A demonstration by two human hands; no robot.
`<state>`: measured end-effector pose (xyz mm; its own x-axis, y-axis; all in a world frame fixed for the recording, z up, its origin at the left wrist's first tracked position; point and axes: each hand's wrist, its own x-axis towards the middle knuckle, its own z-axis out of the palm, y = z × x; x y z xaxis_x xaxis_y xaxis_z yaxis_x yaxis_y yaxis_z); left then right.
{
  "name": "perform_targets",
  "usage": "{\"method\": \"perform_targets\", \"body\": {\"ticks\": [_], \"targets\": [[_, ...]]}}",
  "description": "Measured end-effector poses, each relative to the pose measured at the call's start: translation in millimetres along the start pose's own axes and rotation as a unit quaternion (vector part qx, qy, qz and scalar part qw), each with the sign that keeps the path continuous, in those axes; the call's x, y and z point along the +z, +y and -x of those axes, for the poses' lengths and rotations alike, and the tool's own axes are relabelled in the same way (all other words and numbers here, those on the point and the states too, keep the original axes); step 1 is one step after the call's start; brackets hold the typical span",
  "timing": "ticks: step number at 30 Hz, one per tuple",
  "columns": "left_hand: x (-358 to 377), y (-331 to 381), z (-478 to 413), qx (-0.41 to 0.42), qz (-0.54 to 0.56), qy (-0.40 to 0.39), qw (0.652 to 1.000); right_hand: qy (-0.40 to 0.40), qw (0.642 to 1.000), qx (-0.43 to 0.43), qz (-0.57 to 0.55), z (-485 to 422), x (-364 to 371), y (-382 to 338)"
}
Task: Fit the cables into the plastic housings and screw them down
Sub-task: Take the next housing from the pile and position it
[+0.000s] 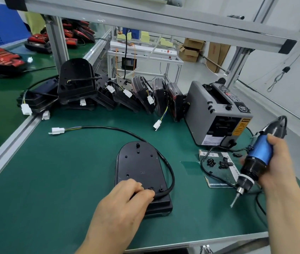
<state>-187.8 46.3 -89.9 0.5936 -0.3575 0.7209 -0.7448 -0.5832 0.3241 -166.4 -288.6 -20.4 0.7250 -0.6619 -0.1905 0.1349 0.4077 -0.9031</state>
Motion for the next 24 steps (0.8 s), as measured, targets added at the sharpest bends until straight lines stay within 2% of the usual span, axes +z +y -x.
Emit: {"method": "perform_targets", "body": {"ticks": [6,20,24], "targets": [[-0.5,-0.7,0.0,0.005,-0.003,-0.002,1.0,-0.065,0.983,-0.011,-0.174,9.0,21.6,2.6],[-0.6,-0.6,-0.5,0.001,0.0,-0.006,1.0,-0.267,0.953,-0.036,-0.142,72.2,111.0,9.0],[-2.1,0.3,-0.2,-0.001,0.002,-0.014,1.0,-0.294,0.944,-0.053,-0.136,89.6,136.6,14.6]]}}
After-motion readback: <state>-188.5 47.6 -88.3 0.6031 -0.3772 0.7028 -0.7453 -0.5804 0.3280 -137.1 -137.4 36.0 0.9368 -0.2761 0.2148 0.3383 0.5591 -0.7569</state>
